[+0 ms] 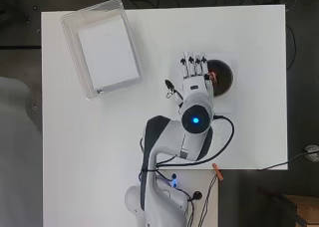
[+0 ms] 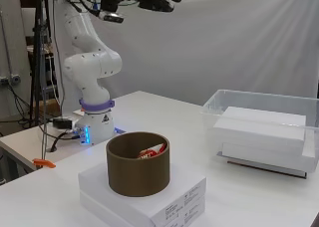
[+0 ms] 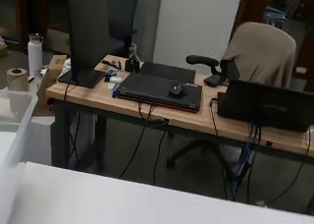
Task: Teleoperate dual arm-hand system to remove items from a box
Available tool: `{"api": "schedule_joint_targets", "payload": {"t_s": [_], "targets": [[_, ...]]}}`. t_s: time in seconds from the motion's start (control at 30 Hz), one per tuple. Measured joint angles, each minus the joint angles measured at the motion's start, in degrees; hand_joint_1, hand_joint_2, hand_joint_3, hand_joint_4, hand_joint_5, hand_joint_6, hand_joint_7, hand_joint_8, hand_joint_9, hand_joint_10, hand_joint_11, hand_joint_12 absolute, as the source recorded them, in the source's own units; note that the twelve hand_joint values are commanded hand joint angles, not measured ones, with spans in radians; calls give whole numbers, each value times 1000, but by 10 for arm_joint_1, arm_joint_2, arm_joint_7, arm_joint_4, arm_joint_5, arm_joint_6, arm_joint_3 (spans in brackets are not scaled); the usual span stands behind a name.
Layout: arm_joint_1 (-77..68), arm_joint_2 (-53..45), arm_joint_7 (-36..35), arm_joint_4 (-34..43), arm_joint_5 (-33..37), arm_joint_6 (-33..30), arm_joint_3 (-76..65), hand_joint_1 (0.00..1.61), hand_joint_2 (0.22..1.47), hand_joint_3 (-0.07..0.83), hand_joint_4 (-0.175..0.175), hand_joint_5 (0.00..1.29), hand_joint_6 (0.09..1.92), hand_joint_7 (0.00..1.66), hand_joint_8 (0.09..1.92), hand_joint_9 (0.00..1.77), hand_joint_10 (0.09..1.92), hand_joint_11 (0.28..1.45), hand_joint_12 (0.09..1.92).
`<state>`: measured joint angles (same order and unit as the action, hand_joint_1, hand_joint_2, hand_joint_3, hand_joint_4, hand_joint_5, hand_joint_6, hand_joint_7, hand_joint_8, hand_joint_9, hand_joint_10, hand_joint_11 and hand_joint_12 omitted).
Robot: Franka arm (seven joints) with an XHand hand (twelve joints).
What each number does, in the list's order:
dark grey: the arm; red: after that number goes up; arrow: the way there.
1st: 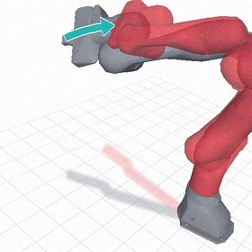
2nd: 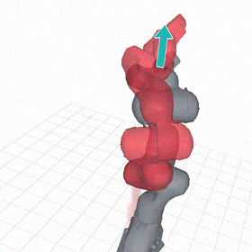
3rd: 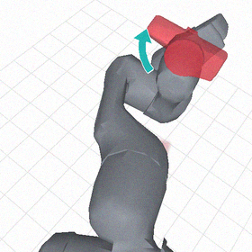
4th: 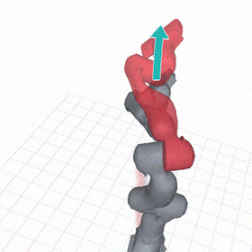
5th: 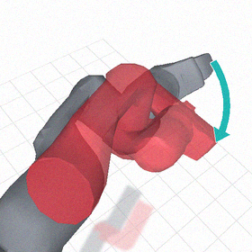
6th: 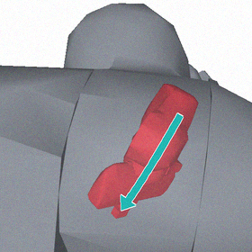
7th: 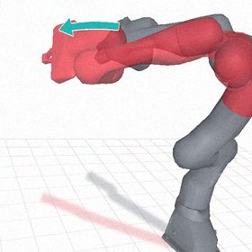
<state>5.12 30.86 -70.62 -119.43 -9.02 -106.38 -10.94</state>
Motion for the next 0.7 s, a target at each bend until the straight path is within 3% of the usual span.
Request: {"api": "schedule_joint_targets", "payload": {"t_s": [0.07,0.1,0.17,0.27,0.37,0.53,0.7], "targets": [[-2,-26,63,44,22,69,13,0,1110,3,-7,273,87,509,87,757,87,630,87],[-3,-43,105,69,34,114,20,0,1096,-4,-8,271,87,546,87,754,87,579,87],[-4,-75,192,115,53,209,32,0,1029,-17,-1,169,87,346,87,458,87,454,87],[-6,-77,255,142,68,284,38,0,1024,-3,-12,272,87,465,87,554,87,557,87],[-11,-19,215,97,78,245,47,0,1037,4,5,344,87,545,87,653,87,590,87],[-17,51,139,-31,77,99,59,0,1057,10,33,373,87,558,87,639,87,584,87],[-17,29,146,-32,54,95,62,0,1058,5,29,379,87,561,87,616,87,581,87]]}}
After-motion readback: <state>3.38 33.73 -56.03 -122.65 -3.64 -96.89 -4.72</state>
